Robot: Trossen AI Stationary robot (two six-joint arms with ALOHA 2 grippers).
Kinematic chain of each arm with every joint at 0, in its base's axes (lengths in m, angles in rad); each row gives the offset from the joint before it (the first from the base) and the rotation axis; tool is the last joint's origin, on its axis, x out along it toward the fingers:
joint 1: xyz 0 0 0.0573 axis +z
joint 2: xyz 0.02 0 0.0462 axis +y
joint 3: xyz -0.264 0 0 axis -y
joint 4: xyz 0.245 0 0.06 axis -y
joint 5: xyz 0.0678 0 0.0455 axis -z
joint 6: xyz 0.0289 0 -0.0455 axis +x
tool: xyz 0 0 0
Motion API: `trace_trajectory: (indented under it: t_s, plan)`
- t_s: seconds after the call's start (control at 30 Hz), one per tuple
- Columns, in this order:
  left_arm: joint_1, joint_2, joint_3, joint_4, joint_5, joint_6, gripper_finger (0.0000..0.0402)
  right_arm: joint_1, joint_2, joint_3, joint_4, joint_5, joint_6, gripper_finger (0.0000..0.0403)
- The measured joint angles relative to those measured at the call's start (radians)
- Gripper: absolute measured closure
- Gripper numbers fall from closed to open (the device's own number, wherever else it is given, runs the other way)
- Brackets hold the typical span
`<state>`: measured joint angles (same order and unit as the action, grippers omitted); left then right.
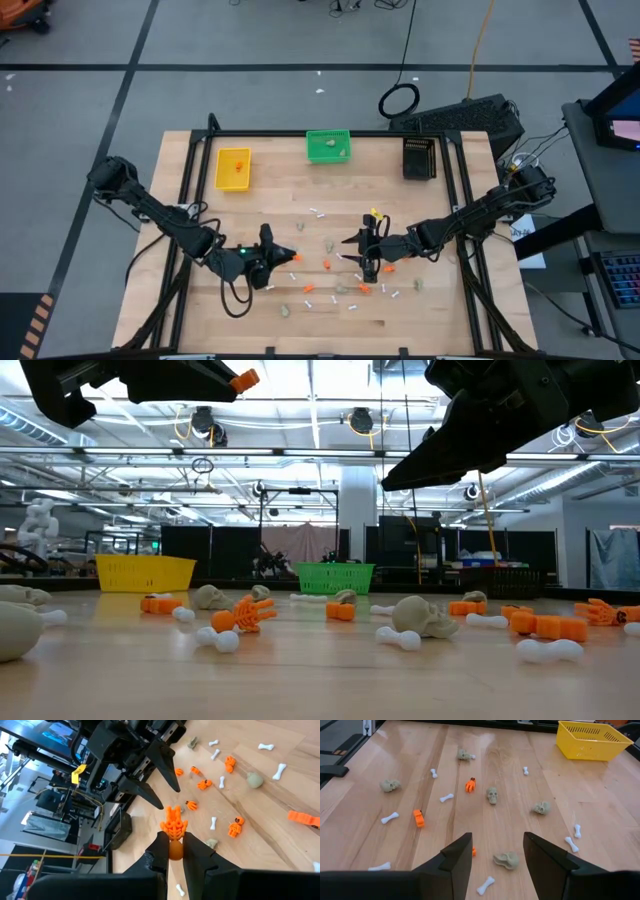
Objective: Sort Halloween decoration
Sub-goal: Put the orange skeleton toy into the yellow bin
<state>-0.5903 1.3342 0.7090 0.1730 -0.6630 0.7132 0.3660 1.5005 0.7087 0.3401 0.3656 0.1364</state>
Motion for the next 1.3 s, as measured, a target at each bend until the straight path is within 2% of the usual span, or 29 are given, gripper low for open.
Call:
trace_trajectory:
  t_s: [0.27,0.53,0.73,0.8,0.87,1.0,1.07,1.17,1.3]
  plan:
    - [0.0,0.0,0.0,0.0,0.003,-0.024,0.0372,0.0,0.0,0.0,0.0,0.0,0.0,0.0241]
    - [0.0,0.0,0.0,0.0,0.007,-0.249,0.0372,0.0,0.0,0.0,0.0,0.0,0.0,0.0241]
    - [0.0,0.0,0.0,0.003,0.003,-0.507,0.0372,0.0,0.0,0.0,0.0,0.0,0.0,0.0241]
    - [0.0,0.001,0.0,0.012,-0.045,-0.564,0.0372,0.0,0.0,0.0,0.0,0.0,0.0,0.0241]
    - [0.0,0.001,0.001,0.023,-0.144,-0.598,0.0372,0.0,0.0,0.0,0.0,0.0,0.0,0.0241]
    - [0.004,0.0,0.001,0.029,-0.367,-0.595,0.0372,0.0,0.0,0.0,0.0,0.0,0.0,0.0241]
    - [0.016,-0.008,0.001,0.022,-0.445,-0.564,0.0372,0.0,0.0,0.0,0.0,0.0,0.0,0.0241]
    - [0.058,-0.045,0.001,-0.005,-0.467,-0.551,0.0372,0.0,0.0,0.0,0.0,0.0,0.0,0.0241]
    - [0.143,-0.129,0.002,-0.109,-0.446,-0.61,0.0372,0.0,0.0,0.0,-0.001,0.0,0.0,0.0241]
